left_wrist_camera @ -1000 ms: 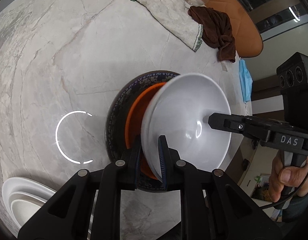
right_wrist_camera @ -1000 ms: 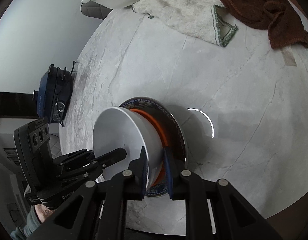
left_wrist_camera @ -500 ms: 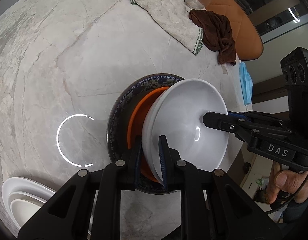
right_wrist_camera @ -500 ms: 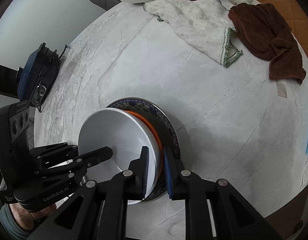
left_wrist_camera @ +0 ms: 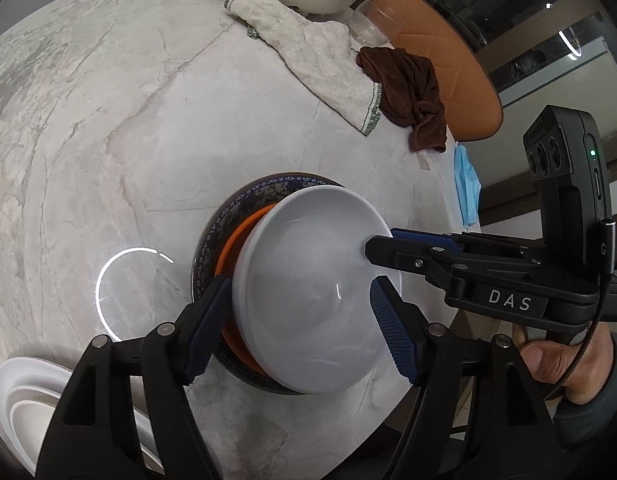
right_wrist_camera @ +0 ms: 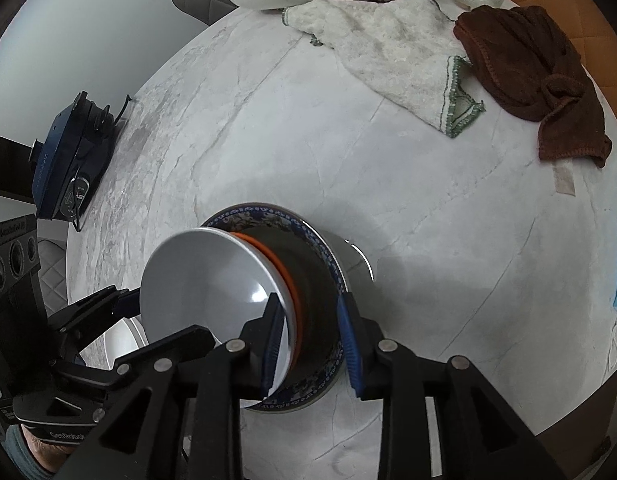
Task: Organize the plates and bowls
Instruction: 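Lower the white bowl into the orange bowl and open both grippers, then close both grippers on the patterned bowl rim holding the nested bowls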
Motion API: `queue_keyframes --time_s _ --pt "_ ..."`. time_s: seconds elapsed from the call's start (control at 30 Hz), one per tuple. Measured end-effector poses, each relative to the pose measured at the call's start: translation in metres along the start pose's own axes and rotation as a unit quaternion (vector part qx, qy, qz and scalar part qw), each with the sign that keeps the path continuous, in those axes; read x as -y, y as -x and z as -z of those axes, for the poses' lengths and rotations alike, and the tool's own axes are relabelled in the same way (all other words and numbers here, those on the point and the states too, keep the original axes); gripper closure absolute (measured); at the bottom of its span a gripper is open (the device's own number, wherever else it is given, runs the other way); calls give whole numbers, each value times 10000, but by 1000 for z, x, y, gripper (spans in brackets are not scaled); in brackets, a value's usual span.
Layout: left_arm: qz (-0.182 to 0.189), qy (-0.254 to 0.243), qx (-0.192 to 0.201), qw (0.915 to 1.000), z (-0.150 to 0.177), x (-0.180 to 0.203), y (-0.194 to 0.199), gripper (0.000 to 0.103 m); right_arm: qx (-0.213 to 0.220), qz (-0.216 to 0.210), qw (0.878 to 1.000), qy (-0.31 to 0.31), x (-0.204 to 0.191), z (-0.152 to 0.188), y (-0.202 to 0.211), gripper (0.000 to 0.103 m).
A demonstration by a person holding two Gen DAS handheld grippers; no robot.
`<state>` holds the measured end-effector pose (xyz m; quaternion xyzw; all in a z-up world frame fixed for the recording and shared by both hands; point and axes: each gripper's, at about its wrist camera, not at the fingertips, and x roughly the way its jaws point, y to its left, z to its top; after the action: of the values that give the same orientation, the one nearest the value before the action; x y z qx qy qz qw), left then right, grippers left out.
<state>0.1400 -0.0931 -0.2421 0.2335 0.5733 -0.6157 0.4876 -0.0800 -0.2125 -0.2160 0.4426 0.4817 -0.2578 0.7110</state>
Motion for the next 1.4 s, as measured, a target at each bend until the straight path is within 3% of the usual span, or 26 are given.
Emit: queue_keyframes --time_s 0.23,0.43,0.5,0.57,0.63,0.7,0.77,0.87,0.97,1.03,1.07,1.1,1.17,1.4 --pt "203 -10 156 9997 2 0 12 15 56 280 9995 108 -6 1 0 70" --pt "401 236 615 9970 -1 -9 40 12 70 340 9994 50 -2 1 5 70" --pt "423 473 770 9950 1 -17 51 12 168 127 9997 76 -5 1 14 70" --pt "352 662 897 9931 6 -23 64 12 336 -221 9990 185 -7 -1 28 60" --pt "148 827 940 9920 15 -26 74 12 551 -643 9956 391 -4 -5 44 43" --pt "-72 1094 939 9895 26 -30 80 12 652 -960 9908 699 0 -14 54 43" --pt "-407 1538 1029 9819 41 -34 83 12 535 -1077 9871 1058 7 -27 54 43" --pt "-913 2199 1220 9636 69 -29 81 13 85 -1372 9803 1416 23 -48 42 43" --pt "-1504 2897 1411 9346 99 -15 73 15 -375 -1695 9676 1833 37 -66 28 45" --pt "-1569 3304 1486 9188 115 -7 64 24 -656 -1727 9606 2077 44 -76 21 53" --pt "-1546 3461 1441 9141 122 -4 59 32 -814 -1744 9571 2166 47 -80 18 54" --pt "-1446 3602 1456 9100 127 -1 54 34 -938 -1807 9537 2211 49 -83 16 55" --pt "-1251 3754 1552 9052 133 4 45 34 -1186 -2048 9455 2236 54 -89 12 56" --pt "-1055 3828 1462 9061 135 0 9 34 -1791 -2307 9258 2399 48 -99 -16 61"
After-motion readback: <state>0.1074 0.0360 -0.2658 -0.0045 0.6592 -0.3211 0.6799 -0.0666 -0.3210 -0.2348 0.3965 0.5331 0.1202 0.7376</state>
